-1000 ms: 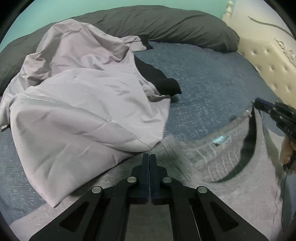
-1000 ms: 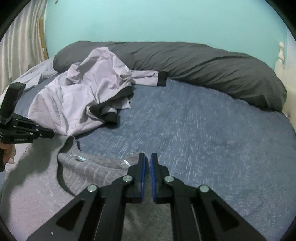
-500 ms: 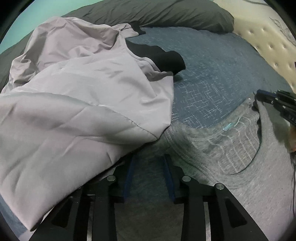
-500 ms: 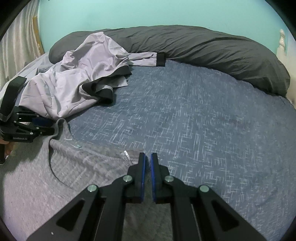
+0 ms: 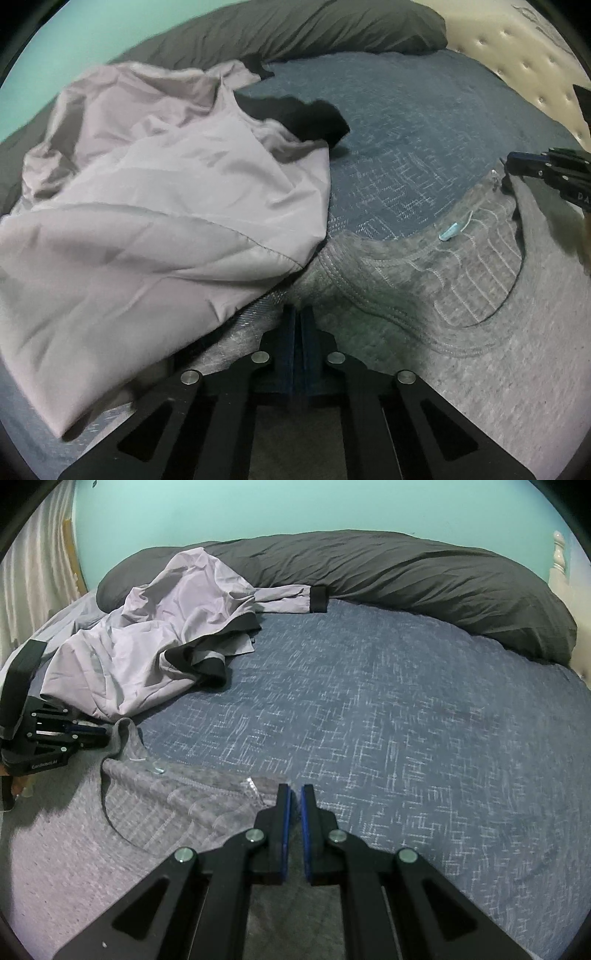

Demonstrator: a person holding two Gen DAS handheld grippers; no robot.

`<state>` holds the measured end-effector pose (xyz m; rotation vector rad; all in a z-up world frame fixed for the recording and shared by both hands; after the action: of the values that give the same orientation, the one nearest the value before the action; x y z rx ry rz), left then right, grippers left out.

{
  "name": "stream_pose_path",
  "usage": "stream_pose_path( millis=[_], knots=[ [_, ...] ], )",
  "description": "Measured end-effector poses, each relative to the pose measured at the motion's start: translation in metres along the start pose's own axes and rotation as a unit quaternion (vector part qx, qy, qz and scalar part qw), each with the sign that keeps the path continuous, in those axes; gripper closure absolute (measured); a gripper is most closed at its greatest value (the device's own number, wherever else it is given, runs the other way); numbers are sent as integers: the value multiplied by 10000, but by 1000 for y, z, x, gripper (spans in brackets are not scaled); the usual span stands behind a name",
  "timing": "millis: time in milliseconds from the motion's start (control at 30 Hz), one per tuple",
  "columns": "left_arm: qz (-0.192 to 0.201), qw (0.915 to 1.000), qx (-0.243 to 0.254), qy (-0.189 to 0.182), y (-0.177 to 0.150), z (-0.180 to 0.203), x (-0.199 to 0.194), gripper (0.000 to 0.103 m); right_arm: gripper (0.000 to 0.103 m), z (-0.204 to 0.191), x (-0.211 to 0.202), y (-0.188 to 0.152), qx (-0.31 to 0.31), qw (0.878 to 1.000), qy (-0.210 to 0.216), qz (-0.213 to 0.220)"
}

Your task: Fold clothes

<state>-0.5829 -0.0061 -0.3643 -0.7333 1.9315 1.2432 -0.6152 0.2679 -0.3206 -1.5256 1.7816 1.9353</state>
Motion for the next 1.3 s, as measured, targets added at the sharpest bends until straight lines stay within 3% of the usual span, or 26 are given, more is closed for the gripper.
stream_pose_path(
  millis=[200, 500, 600, 667, 767, 833, 1000, 1233, 1300],
  knots=[
    [348, 9981, -452, 220, 12, -28, -21, 101, 98, -4, -19, 10, -70, 9994, -44, 331],
    [81, 9975, -623, 320, 19, -26, -1, 101, 98, 1, 6, 12, 138, 9995, -278, 113],
    [-97, 9976, -581, 357, 14, -18, 7, 98, 97, 11, 24, 4, 497, 9983, -268, -168],
    [-109, 9976, -576, 378, 12, -16, 9, 98, 97, 19, 21, 4, 846, 9963, -142, -57],
    [-72, 9969, -715, 307, 12, -19, 3, 95, 95, 33, -2, 9, 1209, 9915, -210, 423],
    [-38, 9955, -914, 252, 10, -26, -5, 80, 92, 47, -23, 10, 1628, 9839, -113, 734],
    [-25, 9910, -1334, 115, -1, -47, -38, 66, 81, 68, -82, -4, 1973, 9738, -6, 1129],
    [-2, 9864, -1646, -20, -53, -53, -103, 56, 72, 113, -183, -82, 2763, 9533, -131, 1211],
    [-86, 9849, -1729, -59, -71, -54, -114, 55, 57, 131, -217, -112, 3019, 9445, -303, 1262]
  ],
)
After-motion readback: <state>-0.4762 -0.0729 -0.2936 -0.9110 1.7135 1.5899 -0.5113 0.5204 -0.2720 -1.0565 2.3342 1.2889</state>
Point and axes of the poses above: each gripper's, at about its wrist camera, not at the fingertips, and x roughly the way its jaws point, z to its right, y to its top, the point moved 4 cm from there along x, roughly the way its jaws point, and after that the axes turned 13 degrees about y, right-handed, at the moved point
